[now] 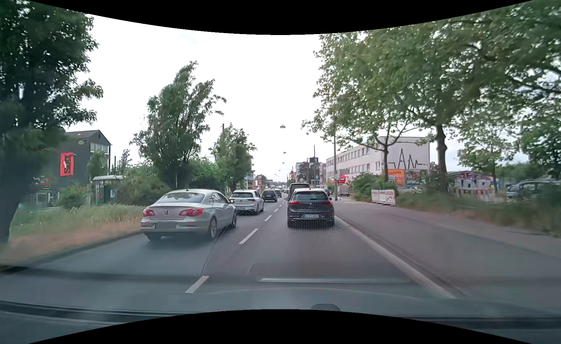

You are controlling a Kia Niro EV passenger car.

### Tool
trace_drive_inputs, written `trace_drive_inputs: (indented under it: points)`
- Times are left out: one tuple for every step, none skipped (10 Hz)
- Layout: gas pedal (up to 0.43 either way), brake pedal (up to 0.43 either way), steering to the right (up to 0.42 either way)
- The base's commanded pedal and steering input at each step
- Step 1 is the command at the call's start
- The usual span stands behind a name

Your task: Follow the waypoints while adhering to traffic rules and regulations

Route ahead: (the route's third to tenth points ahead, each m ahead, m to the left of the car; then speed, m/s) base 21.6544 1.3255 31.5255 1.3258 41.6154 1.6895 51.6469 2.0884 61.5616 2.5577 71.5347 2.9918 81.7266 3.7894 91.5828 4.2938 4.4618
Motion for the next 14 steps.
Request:
trace_drive_inputs:
  points:
    - [0.028, 0.000, -0.008]
    - [0.028, 0.000, -0.008]
    - [0.028, 0.000, -0.008]
    - [0.028, 0.000, -0.008]
    - [0.028, 0.000, -0.008]
    - [0.028, 0.000, -0.006]
    - [0.028, 0.000, -0.005]
    - [0.028, 0.000, -0.005]
    - [0.028, 0.000, -0.005]
    - [0.028, 0.000, -0.005]
    - [0.028, 0.000, -0.005]
    - [0.028, 0.000, -0.005]
    - [0.028, 0.000, -0.006]
    - [0.028, 0.000, -0.006]
